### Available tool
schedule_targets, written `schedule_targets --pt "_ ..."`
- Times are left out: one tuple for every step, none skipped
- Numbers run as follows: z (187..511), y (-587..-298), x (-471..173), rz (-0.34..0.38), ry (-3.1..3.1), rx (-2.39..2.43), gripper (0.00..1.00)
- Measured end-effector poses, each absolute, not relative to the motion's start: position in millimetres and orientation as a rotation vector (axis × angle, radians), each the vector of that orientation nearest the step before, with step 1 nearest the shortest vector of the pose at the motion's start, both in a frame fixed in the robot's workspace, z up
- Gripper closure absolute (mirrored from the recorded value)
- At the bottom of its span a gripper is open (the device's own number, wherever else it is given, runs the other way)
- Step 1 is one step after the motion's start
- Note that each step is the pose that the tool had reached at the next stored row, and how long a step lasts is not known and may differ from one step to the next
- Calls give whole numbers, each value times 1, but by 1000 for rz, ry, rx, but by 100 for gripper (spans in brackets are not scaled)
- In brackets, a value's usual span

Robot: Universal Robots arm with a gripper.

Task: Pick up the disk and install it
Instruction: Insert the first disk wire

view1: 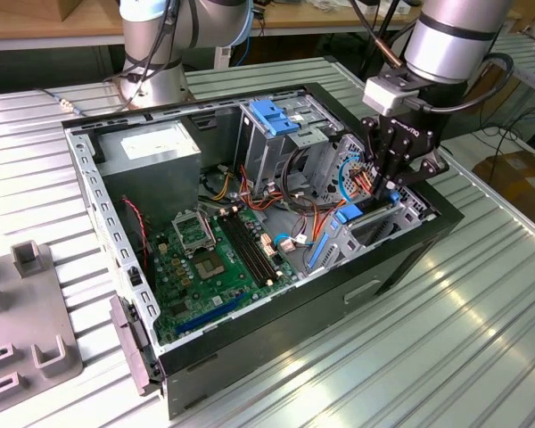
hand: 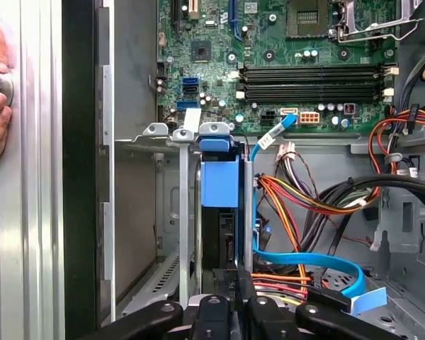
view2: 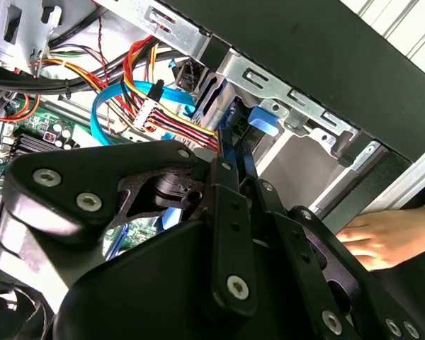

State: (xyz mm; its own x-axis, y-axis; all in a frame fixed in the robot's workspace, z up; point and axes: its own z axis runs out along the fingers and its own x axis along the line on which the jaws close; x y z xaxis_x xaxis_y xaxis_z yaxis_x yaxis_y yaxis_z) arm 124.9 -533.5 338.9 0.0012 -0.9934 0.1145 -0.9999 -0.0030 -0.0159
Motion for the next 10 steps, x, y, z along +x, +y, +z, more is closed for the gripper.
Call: schedule_targets --pt "339 -534 125 142 -2168 2172 84" --pt "339 -534 125 142 -2168 2172 84" --pt "339 -534 125 141 -2168 2172 84" --pt "338 -534 125 141 -2168 2173 83" --pt "339 -534 125 141 -2168 2172 83" --pt "340 -534 125 141 -2168 2172 76" --pt "342 -533 125 141 -2167 2172 76" --pt "344 -533 125 142 -2167 2172 76" --pt "347 -533 125 142 -2167 2172 76" --pt "347 -533 125 142 -2167 2172 76"
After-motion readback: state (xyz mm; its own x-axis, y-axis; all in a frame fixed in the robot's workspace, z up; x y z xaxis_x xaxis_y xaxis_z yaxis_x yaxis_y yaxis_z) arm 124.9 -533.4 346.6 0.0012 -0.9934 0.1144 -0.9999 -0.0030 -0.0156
